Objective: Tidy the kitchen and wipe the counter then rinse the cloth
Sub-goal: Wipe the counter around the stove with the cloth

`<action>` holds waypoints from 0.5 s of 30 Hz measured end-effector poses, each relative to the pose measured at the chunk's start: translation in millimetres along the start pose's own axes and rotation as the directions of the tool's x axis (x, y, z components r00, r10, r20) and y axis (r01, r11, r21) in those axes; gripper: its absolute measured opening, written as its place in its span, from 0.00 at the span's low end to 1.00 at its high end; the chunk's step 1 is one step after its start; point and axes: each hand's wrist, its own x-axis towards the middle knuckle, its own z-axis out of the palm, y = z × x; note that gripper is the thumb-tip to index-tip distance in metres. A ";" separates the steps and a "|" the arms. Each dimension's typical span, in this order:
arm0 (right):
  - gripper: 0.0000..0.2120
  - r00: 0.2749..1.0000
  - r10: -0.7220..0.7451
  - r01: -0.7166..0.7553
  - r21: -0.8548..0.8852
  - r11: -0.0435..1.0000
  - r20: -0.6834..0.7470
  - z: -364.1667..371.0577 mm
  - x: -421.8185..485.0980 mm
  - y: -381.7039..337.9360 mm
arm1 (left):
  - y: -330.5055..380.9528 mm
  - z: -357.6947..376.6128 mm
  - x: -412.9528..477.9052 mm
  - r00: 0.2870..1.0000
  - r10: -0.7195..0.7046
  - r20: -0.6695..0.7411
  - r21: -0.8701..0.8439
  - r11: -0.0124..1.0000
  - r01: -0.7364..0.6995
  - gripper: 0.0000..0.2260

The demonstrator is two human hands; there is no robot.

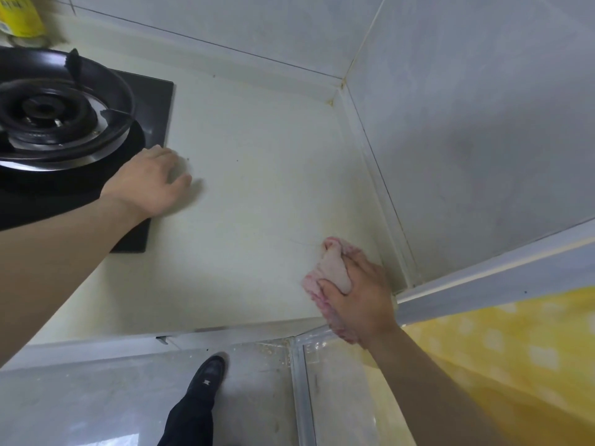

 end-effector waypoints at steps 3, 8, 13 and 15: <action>0.30 0.999 0.026 -0.032 -0.250 0.968 -0.027 -2.7 -3.1 -10.8 | 1.5 -0.6 0.1 1.000 -0.008 0.002 -0.001 1.000 0.008 0.28; 0.30 0.997 0.037 -0.054 -0.292 0.955 -0.062 -13.0 -30.0 -24.1 | 3.7 -0.7 0.7 1.000 0.016 -0.020 -0.006 1.000 -0.017 0.24; 0.28 0.977 0.057 -0.001 -0.264 0.965 0.205 -20.4 -41.2 -14.3 | 2.5 0.3 -0.4 0.999 0.042 -0.021 -0.019 0.999 -0.042 0.28; 0.28 0.960 0.108 -0.020 -0.319 0.947 0.260 -21.2 -31.8 -17.0 | 2.0 0.0 -0.1 0.999 0.041 -0.026 -0.033 0.999 -0.041 0.29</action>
